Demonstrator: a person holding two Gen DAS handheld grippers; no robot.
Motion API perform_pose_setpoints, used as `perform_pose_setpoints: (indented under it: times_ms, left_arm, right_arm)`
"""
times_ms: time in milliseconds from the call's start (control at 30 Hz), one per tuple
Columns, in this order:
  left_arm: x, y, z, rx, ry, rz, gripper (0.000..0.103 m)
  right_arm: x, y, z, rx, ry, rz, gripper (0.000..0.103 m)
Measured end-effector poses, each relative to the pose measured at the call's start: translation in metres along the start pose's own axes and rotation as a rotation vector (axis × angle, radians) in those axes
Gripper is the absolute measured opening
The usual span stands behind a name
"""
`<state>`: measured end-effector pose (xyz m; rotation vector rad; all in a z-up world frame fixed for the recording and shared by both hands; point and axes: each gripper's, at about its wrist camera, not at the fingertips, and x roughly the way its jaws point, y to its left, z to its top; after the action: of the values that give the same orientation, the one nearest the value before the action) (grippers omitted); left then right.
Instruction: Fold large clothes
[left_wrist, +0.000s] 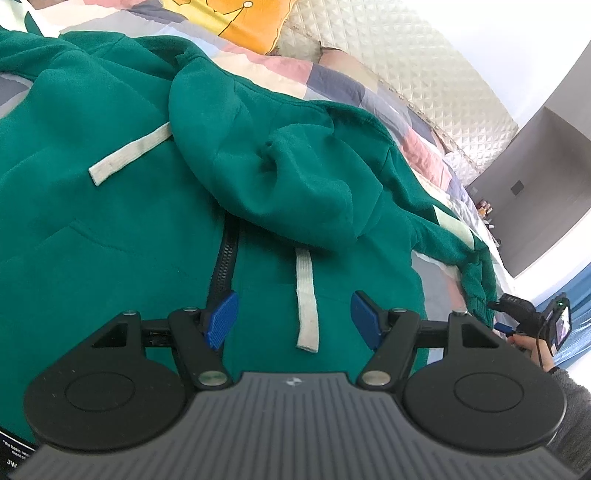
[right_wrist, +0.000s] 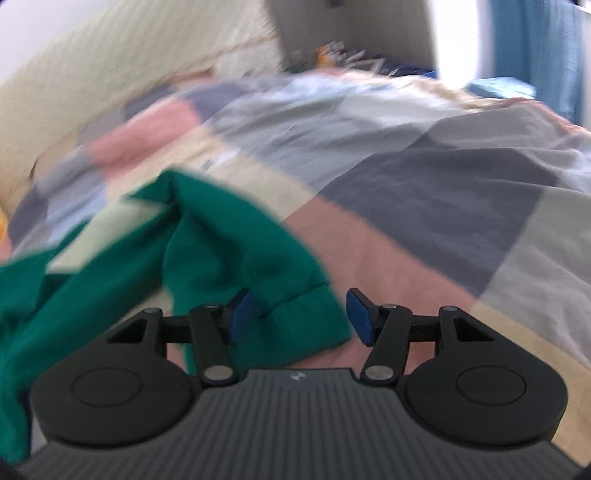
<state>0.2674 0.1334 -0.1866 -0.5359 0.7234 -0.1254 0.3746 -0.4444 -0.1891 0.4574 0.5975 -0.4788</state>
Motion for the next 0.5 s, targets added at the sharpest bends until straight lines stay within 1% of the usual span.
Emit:
perform_pose_setpoints:
  times_ms: [67,133,200,267,300,333,367,400,433,467,500]
  left_arm:
    - [0.000,0.000,-0.001,0.002,0.001,0.002,0.072]
    - [0.000,0.000,-0.001,0.004,0.001,0.001,0.072]
    - [0.001,0.001,-0.002,0.005,0.005,0.001,0.072]
    - [0.004,0.002,-0.003,0.002,0.012,0.004,0.072]
    - [0.005,0.002,-0.003,-0.003,0.007,0.007,0.072]
    - [0.005,0.003,-0.003,-0.004,0.002,0.010,0.071]
    - [0.005,0.003,-0.003,0.000,-0.001,0.012,0.071]
    - [0.005,0.002,-0.003,0.002,-0.003,0.014,0.071]
    - [0.006,0.002,-0.003,0.003,-0.004,0.014,0.071]
    - [0.006,0.002,-0.004,0.005,-0.004,0.013,0.071]
    - [0.008,0.002,-0.004,0.007,-0.001,0.014,0.071]
  right_arm:
    - [-0.002,-0.011,0.002,0.073,-0.035,-0.025,0.060]
    - [0.002,-0.019,0.003,0.094,-0.029,-0.007,0.060]
    - [0.010,-0.024,0.001,0.084,0.003,0.031,0.060]
    - [0.015,-0.028,-0.003,0.102,0.033,0.077,0.059]
    - [0.019,-0.030,-0.005,0.112,0.064,0.113,0.059]
    - [0.023,-0.027,-0.008,0.090,0.100,0.132,0.057]
    - [0.021,-0.020,-0.010,0.029,0.098,0.119,0.052]
    - [0.020,-0.014,-0.009,-0.038,0.097,0.133,0.041]
    - [0.018,-0.009,-0.007,-0.075,0.100,0.135,0.032]
    - [0.016,-0.006,-0.004,-0.106,0.100,0.126,0.028]
    - [0.013,-0.006,-0.001,-0.121,0.093,0.127,0.019]
